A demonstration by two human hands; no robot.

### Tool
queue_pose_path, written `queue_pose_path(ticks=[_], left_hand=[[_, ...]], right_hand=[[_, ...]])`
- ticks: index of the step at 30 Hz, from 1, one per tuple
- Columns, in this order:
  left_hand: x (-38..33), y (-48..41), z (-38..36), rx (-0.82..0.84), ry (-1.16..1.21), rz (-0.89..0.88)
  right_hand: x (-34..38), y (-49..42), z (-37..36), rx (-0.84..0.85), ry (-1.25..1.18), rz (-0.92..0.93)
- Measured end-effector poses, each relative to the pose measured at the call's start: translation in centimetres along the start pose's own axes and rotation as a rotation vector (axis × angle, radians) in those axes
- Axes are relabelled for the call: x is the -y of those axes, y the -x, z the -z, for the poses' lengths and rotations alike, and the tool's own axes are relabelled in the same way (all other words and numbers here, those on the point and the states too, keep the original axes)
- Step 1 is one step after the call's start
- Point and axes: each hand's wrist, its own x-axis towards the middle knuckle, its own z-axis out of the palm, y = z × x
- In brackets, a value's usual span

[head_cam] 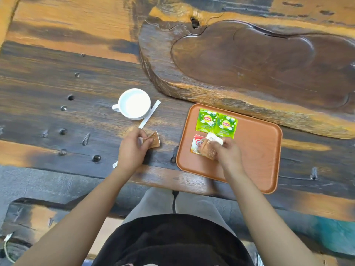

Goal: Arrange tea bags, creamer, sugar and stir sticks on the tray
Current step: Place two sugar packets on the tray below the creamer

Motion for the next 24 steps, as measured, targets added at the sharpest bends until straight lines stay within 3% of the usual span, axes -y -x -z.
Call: queue_pose_path(ticks=[7, 10, 15, 24], left_hand=[[-1.9, 0.5, -1.5, 0.077, 0.532, 0.224], [-1.5, 0.4, -2.2, 0.123, 0.554, 0.238], [-2.0, 0.9, -2.5, 0.119, 0.548, 0.236], [-2.9, 1.7, -2.6, 0.130, 0.581, 0.246]], right_hand=[[-3.8, 3.4, -0.8, 0.072, 0.211, 0.153], [-4.3, 3.7, -1.1, 0.080, 0.407, 0.244], [-4.8, 4.5, -0.5, -0.060, 0.640, 0.475], [-6.3, 4.6, -1.6, 0.067, 0.729, 0.665]])
